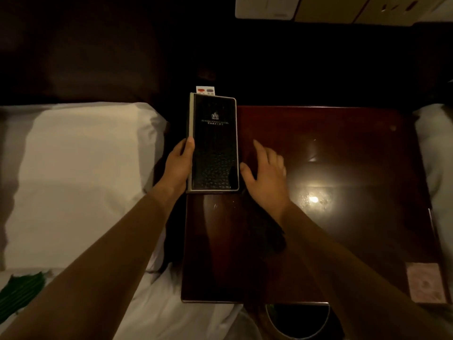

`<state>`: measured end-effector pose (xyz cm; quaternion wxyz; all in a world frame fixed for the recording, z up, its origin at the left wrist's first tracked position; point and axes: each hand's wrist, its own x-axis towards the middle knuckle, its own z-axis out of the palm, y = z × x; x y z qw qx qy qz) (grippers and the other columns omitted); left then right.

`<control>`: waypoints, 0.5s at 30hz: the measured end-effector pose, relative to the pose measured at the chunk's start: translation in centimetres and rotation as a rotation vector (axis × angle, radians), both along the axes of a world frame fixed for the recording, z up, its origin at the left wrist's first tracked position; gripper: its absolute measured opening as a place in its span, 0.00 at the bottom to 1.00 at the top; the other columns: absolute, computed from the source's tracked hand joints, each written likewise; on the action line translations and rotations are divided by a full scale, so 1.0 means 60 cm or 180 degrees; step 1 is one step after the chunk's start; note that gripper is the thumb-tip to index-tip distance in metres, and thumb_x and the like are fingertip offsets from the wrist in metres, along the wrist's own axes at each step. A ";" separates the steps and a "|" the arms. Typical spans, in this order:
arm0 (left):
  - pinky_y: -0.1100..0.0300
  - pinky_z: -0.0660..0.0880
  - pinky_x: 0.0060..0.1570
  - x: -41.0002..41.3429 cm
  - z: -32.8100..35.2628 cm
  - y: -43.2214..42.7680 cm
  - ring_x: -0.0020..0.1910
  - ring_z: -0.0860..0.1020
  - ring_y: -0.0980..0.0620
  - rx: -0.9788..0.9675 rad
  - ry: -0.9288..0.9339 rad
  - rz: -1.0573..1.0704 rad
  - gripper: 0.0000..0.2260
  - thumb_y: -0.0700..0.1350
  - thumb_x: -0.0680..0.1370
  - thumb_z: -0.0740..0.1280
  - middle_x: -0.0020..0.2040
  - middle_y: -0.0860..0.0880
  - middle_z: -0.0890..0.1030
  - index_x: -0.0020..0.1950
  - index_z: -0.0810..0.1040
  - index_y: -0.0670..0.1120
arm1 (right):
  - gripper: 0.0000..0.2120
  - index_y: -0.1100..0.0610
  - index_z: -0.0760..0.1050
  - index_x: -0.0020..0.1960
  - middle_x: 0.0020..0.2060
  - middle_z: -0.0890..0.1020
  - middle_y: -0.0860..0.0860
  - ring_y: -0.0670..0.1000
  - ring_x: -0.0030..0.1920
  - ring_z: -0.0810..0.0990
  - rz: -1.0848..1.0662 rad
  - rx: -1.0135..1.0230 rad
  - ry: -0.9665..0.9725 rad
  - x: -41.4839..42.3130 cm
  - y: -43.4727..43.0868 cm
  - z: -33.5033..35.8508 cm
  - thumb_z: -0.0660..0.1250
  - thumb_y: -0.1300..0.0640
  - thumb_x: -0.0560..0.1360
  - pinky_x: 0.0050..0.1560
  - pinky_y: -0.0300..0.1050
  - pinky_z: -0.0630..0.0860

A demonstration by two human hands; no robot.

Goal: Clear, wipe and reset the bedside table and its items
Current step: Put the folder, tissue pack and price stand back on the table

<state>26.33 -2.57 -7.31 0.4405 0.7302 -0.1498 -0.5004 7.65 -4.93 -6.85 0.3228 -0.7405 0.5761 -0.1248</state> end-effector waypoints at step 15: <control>0.57 0.75 0.61 -0.019 0.008 0.016 0.61 0.76 0.52 -0.0090 -0.0142 0.0068 0.23 0.41 0.79 0.60 0.67 0.47 0.75 0.74 0.63 0.52 | 0.30 0.60 0.45 0.76 0.71 0.64 0.59 0.58 0.69 0.60 0.0230 0.0493 -0.0297 0.090 -0.026 -0.010 0.56 0.56 0.79 0.69 0.47 0.61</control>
